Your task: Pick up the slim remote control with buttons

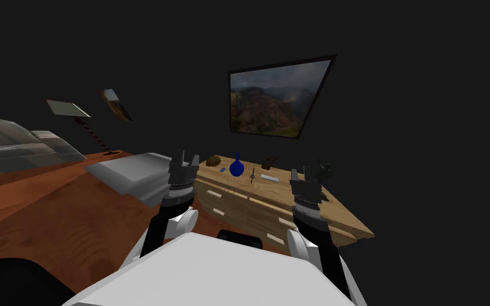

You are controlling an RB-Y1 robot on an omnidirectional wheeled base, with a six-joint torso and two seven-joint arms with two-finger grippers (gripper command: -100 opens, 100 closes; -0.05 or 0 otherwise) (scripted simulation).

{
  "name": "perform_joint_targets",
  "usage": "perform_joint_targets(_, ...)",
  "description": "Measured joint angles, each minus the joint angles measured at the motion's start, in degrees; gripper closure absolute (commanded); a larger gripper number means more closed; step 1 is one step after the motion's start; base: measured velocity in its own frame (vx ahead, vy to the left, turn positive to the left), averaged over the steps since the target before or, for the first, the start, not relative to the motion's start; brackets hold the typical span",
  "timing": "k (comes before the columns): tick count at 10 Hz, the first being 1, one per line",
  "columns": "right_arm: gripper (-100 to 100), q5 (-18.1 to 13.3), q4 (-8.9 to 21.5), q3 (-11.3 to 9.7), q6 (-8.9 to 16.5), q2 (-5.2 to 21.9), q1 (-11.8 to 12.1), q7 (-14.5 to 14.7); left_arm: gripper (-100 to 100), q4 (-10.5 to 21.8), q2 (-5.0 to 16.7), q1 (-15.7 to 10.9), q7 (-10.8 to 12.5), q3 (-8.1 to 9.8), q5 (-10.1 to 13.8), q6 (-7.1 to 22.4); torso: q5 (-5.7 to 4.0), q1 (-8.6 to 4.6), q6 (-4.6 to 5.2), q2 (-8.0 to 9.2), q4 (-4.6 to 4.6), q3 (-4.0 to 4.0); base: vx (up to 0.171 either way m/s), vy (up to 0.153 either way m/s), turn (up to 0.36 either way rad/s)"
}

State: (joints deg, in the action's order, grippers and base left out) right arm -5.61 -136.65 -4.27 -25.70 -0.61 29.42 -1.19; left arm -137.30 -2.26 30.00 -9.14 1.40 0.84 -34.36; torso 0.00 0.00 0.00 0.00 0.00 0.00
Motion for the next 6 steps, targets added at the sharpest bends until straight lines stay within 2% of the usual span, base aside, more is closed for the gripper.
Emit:
perform_joint_targets(3, -100, 0.59, 0.49, 1.31, -0.96, 4.03, 1.59, -1.29, 0, 0.0, 0.0, -0.02, 0.0, -0.01, 0.0, 0.0, 0.03, 0.13, -0.02, 0.4, 0.09, 0.23, -0.099, 0.04, 0.199)
perform_joint_targets(6, -100, 1.18, 1.11, 3.77, -2.11, 9.07, 4.85, -3.74, 0, 0.0, 0.0, -0.02, 0.0, -0.01, 0.0, 0.0, 0.04, 0.16, -0.03, 0.34, 0.08, 0.2, -0.078, 0.054, 0.331)
